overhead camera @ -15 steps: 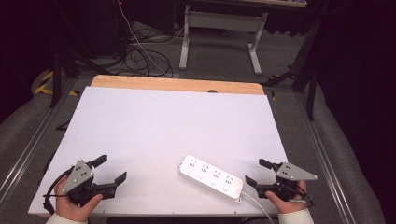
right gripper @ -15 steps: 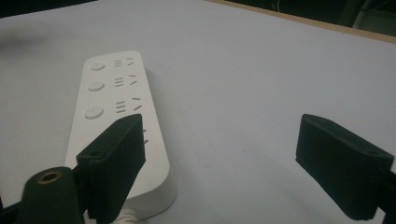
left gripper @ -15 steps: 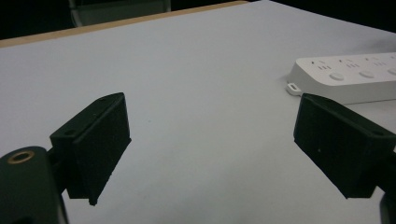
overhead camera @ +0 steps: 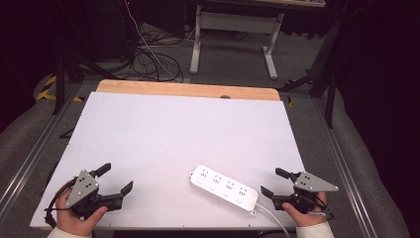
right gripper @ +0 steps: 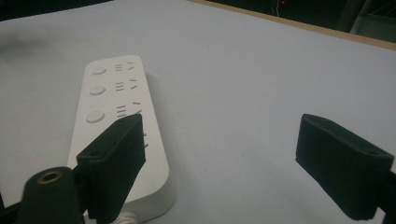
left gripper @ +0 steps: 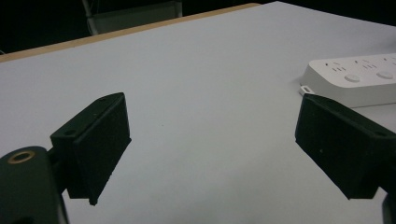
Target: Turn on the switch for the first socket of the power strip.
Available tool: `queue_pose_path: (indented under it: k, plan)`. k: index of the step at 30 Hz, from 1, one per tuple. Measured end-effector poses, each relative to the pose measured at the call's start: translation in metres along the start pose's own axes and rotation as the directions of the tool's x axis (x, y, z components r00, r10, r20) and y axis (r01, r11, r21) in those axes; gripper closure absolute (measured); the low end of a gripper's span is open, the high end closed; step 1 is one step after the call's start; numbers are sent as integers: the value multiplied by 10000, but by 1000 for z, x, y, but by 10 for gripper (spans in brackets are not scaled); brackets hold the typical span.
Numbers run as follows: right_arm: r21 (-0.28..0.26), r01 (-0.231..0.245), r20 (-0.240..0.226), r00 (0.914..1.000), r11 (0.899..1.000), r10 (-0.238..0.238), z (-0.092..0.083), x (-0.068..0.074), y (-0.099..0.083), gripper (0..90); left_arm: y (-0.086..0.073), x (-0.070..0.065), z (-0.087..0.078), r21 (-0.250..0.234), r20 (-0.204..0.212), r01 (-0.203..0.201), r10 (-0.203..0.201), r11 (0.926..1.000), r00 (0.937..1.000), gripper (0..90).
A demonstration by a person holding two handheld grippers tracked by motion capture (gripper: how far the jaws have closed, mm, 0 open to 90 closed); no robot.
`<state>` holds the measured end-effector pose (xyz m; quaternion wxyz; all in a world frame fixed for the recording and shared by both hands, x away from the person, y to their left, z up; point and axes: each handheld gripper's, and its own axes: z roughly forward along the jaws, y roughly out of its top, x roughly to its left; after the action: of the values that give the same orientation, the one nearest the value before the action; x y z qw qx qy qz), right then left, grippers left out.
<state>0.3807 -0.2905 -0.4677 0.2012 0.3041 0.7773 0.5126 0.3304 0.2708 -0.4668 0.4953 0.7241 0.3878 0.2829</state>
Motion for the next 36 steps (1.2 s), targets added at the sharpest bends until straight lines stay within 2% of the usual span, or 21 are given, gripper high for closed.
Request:
queue_pose_path:
  k: [7,14,19,26,36]
  plan:
    - [-31,132,-76,9999,9999,-133,-2,-2,12,195,0,1,-2,33,-236,-102,103,9999,9997,112]
    - [107,78,-269,9996,9999,-75,-2,-5,29,233,0,0,-3,9,-215,-106,106,9999,9997,112]
    - [90,245,-450,9987,9997,-241,2,-2,42,242,0,0,-3,9,-188,-100,100,9999,9998,112]
    - [-59,410,-697,9967,9991,-413,10,3,53,343,0,-1,-2,31,-138,-106,106,9999,9998,111]
    - [64,865,-1100,9903,9962,-853,22,12,75,355,0,-1,-2,22,-167,-124,125,9999,9998,112]
